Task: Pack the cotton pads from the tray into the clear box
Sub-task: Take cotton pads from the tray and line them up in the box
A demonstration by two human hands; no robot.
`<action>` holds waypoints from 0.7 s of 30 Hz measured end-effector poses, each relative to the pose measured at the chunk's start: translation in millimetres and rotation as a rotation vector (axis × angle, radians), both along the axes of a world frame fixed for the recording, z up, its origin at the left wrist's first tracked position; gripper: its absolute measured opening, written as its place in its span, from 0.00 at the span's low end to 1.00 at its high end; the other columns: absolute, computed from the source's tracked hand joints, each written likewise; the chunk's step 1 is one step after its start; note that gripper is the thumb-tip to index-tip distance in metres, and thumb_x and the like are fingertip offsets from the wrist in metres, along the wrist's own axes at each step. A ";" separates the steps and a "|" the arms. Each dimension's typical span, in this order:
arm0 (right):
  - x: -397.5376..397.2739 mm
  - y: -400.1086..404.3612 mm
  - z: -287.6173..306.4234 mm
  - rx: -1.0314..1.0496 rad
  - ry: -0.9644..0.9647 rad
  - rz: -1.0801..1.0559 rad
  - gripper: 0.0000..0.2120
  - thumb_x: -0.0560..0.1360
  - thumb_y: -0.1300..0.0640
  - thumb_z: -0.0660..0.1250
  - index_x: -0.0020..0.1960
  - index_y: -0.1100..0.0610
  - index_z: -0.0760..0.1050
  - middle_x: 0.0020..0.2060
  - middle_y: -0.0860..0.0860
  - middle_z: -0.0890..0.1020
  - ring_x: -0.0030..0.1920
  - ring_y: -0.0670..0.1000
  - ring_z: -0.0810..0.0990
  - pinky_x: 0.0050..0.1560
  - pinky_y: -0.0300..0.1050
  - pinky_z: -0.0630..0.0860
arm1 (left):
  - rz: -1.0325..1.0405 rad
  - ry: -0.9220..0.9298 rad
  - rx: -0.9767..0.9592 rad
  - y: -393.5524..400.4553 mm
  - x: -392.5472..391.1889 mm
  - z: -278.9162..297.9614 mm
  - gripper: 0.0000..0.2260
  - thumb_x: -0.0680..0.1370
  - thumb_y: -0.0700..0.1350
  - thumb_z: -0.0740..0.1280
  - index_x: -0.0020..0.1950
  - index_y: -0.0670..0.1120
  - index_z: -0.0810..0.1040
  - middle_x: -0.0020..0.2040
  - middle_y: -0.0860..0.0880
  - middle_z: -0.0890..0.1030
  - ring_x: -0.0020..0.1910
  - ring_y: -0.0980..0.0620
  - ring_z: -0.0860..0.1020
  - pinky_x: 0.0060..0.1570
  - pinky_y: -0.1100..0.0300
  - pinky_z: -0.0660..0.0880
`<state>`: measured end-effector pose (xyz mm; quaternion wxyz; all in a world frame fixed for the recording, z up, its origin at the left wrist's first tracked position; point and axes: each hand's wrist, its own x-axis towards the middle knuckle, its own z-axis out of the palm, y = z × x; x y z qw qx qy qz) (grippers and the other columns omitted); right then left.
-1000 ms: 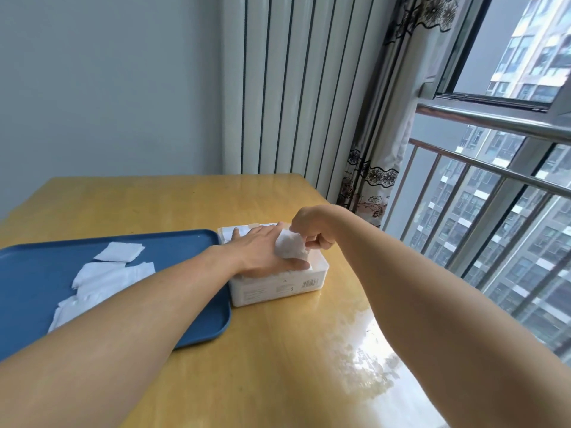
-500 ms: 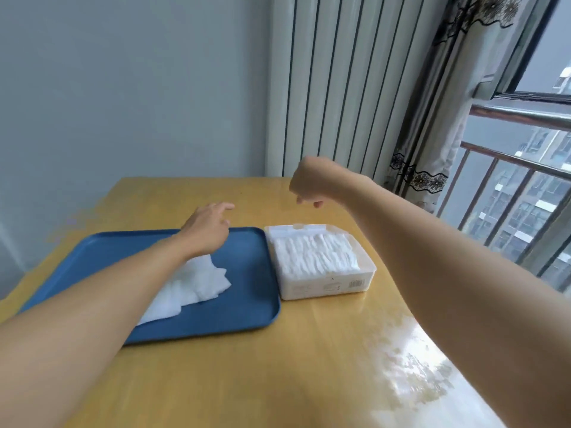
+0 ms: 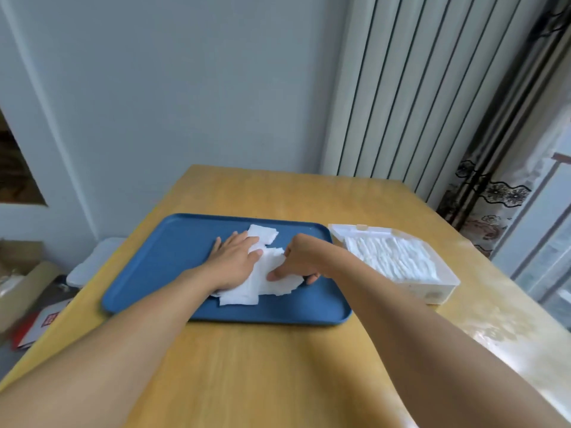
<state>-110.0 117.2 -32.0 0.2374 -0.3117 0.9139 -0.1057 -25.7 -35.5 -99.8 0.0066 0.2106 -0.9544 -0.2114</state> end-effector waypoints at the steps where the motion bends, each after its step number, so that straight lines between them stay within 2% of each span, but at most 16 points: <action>1: 2.0 8.0 -0.3 -0.070 -0.061 -0.041 0.19 0.72 0.46 0.77 0.48 0.56 0.72 0.39 0.53 0.80 0.30 0.52 0.80 0.36 0.42 0.78 | -0.034 0.011 0.007 5.3 -2.8 -1.3 0.23 0.87 0.54 0.48 0.82 0.51 0.57 0.84 0.51 0.51 0.83 0.50 0.45 0.79 0.48 0.39; 3: 5.4 24.3 -1.8 -0.233 -0.154 -0.117 0.14 0.75 0.53 0.74 0.54 0.54 0.71 0.43 0.52 0.81 0.32 0.52 0.81 0.40 0.45 0.81 | -0.068 0.069 0.024 13.6 -8.9 -5.4 0.22 0.87 0.54 0.50 0.81 0.53 0.61 0.84 0.52 0.54 0.83 0.51 0.47 0.80 0.48 0.40; 4: 6.4 31.3 -3.7 -0.331 -0.161 -0.149 0.13 0.76 0.56 0.73 0.55 0.54 0.71 0.45 0.53 0.81 0.34 0.52 0.81 0.40 0.45 0.82 | -0.070 0.104 0.030 15.8 -11.0 -6.4 0.21 0.87 0.54 0.50 0.80 0.53 0.63 0.83 0.52 0.56 0.83 0.51 0.48 0.80 0.48 0.41; 7: 6.6 48.7 -11.8 -0.539 0.050 -0.234 0.09 0.79 0.59 0.66 0.58 0.53 0.71 0.50 0.52 0.80 0.39 0.50 0.78 0.32 0.41 0.75 | -0.068 0.155 0.043 15.5 -13.8 -9.9 0.19 0.87 0.47 0.52 0.77 0.55 0.68 0.82 0.53 0.59 0.83 0.51 0.50 0.80 0.47 0.43; 9: 9.4 56.8 -14.7 -0.655 0.207 -0.256 0.09 0.81 0.59 0.63 0.59 0.52 0.71 0.47 0.50 0.79 0.41 0.50 0.76 0.31 0.42 0.70 | -0.058 0.179 0.042 14.6 -11.5 -10.6 0.20 0.86 0.42 0.51 0.75 0.55 0.70 0.81 0.53 0.61 0.83 0.51 0.50 0.80 0.46 0.44; 11: 16.2 60.5 -15.0 -0.843 0.249 -0.234 0.09 0.81 0.59 0.63 0.60 0.50 0.71 0.44 0.47 0.79 0.42 0.50 0.78 0.33 0.45 0.72 | -0.055 0.257 0.050 17.8 -8.6 -5.7 0.18 0.86 0.42 0.53 0.73 0.53 0.73 0.80 0.53 0.65 0.82 0.51 0.50 0.80 0.47 0.44; 13: 22.8 60.3 -13.7 -1.048 0.173 -0.239 0.10 0.81 0.57 0.66 0.60 0.50 0.70 0.44 0.48 0.82 0.42 0.50 0.82 0.38 0.45 0.76 | -0.075 0.396 0.228 25.7 -4.5 8.4 0.15 0.87 0.46 0.55 0.68 0.53 0.77 0.75 0.55 0.72 0.81 0.54 0.57 0.78 0.56 0.51; 15: 26.1 56.6 -12.9 -1.229 -0.073 -0.317 0.12 0.80 0.57 0.68 0.60 0.53 0.68 0.46 0.52 0.85 0.40 0.51 0.86 0.44 0.49 0.80 | -0.089 0.506 0.597 39.1 6.5 31.2 0.13 0.87 0.52 0.56 0.60 0.57 0.80 0.62 0.63 0.80 0.69 0.68 0.71 0.64 0.74 0.64; 16: 26.6 54.7 -13.8 -1.289 -0.203 -0.363 0.13 0.80 0.57 0.69 0.60 0.55 0.68 0.47 0.54 0.85 0.40 0.51 0.87 0.49 0.53 0.81 | -0.105 0.529 0.756 44.5 11.0 40.1 0.12 0.86 0.54 0.57 0.57 0.58 0.80 0.56 0.66 0.82 0.60 0.72 0.75 0.57 0.78 0.67; 17: 25.2 51.7 -14.9 -1.320 -0.275 -0.399 0.13 0.80 0.57 0.70 0.59 0.57 0.68 0.48 0.57 0.85 0.40 0.52 0.88 0.54 0.57 0.81 | -0.154 0.553 0.833 45.2 11.6 44.4 0.12 0.84 0.54 0.59 0.56 0.56 0.82 0.52 0.65 0.84 0.55 0.71 0.78 0.55 0.77 0.69; 18: 24.6 49.7 -16.9 -1.328 -0.301 -0.422 0.14 0.79 0.57 0.71 0.58 0.59 0.69 0.50 0.60 0.84 0.41 0.52 0.88 0.55 0.60 0.81 | -0.186 0.585 0.841 46.8 11.2 45.8 0.12 0.83 0.54 0.62 0.56 0.52 0.84 0.51 0.60 0.86 0.54 0.66 0.81 0.57 0.72 0.72; 19: 23.1 47.6 -19.3 -1.342 -0.309 -0.434 0.13 0.78 0.57 0.72 0.56 0.60 0.70 0.50 0.62 0.84 0.42 0.52 0.88 0.53 0.59 0.83 | -0.176 0.628 0.824 46.8 8.3 44.3 0.11 0.82 0.51 0.65 0.56 0.49 0.85 0.50 0.56 0.87 0.54 0.58 0.83 0.59 0.66 0.74; 21: 23.2 43.7 -22.2 -1.357 -0.286 -0.441 0.12 0.77 0.57 0.74 0.52 0.61 0.73 0.48 0.60 0.82 0.44 0.52 0.87 0.45 0.50 0.85 | -0.106 0.700 0.850 47.3 4.2 41.5 0.08 0.81 0.46 0.70 0.55 0.45 0.86 0.51 0.48 0.88 0.54 0.47 0.85 0.60 0.56 0.78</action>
